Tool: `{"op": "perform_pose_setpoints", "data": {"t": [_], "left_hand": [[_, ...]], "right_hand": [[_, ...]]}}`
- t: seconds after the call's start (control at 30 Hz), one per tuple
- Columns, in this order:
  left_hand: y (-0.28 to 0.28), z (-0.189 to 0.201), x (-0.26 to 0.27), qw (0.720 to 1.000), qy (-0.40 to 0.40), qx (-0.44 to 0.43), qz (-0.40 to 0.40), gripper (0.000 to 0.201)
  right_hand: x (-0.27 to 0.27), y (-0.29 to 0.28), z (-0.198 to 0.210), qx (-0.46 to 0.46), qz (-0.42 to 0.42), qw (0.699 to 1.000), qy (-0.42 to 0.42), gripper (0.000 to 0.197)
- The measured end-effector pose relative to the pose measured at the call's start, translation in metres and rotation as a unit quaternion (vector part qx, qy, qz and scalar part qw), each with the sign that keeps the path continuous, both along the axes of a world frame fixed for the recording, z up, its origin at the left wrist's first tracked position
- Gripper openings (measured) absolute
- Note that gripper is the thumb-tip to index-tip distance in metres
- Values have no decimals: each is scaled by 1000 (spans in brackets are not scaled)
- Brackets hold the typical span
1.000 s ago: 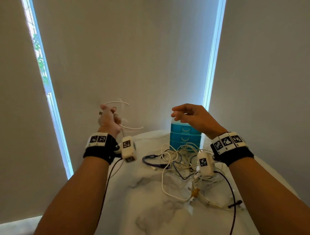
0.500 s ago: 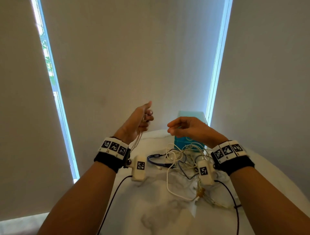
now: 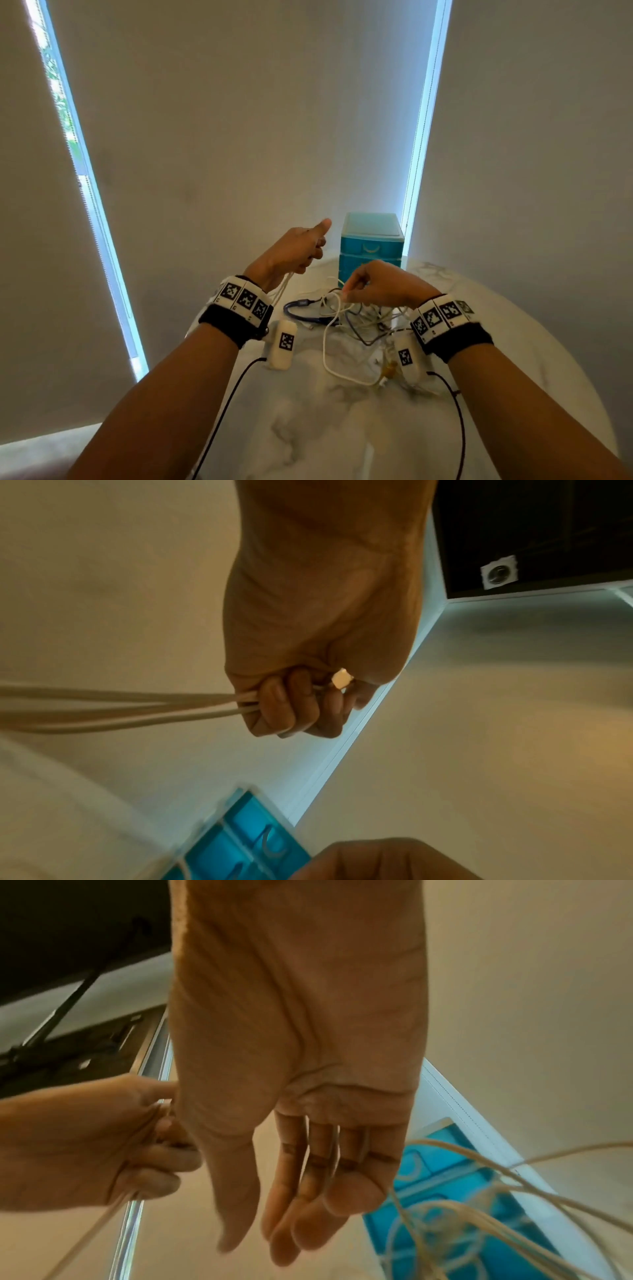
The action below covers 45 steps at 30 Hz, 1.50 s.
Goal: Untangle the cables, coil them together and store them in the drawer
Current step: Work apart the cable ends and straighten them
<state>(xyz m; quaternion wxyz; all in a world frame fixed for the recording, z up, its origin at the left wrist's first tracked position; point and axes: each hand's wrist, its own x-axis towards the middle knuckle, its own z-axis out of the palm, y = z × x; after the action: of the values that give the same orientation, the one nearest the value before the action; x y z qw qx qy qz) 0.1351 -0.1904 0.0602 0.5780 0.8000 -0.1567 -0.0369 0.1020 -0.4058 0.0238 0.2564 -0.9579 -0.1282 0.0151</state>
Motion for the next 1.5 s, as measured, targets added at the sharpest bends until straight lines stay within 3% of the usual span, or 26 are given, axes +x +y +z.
{"op": "perform_pose_setpoints", "data": {"t": [0.13,0.27,0.4,0.53,0.63,0.73,0.8,0.9,1.0,1.1,1.2,1.37,1.5], "left_hand": [[-22,-34,9,999,25,32,-1,62],[-29,-60,17,998,27,51,17,54],[-31,-78,23,998,31,57,8,46],[-45,-94,29,998,63,18,-20,48],[-61,-103,30,993,100,-25,-51,43],[-74,-107,29,988,126,-60,-60,47],[-78,-107,27,984,134,-92,-71,53],[-83,-110,29,978,138,-135,-80,59],[-83,-109,31,970,108,-210,-61,39],[-73,-104,33,951,83,-296,-28,24],[-61,-104,33,926,77,-370,-12,24],[-51,-101,33,876,96,-473,-10,25],[-46,-102,34,863,114,-493,-20,26]], "right_hand": [[-6,-13,-43,-161,-26,984,65,25],[-3,-43,-55,-145,-83,986,3,11],[-2,-66,-42,40,-114,987,-110,5],[-8,-74,-39,293,-224,891,-264,12],[-11,-65,-56,459,-236,825,-228,19],[-12,-60,-72,521,-240,799,-180,18],[-14,-58,-78,519,-206,814,-157,16],[-13,-51,-83,450,-135,875,-116,16],[-16,-48,-82,411,-110,901,-81,14],[-18,-58,-87,332,-168,927,-41,31],[-15,-72,-100,283,-247,926,-21,39],[-15,-79,-105,284,-268,920,-35,19],[-13,-70,-100,284,-269,910,-139,11]]}}
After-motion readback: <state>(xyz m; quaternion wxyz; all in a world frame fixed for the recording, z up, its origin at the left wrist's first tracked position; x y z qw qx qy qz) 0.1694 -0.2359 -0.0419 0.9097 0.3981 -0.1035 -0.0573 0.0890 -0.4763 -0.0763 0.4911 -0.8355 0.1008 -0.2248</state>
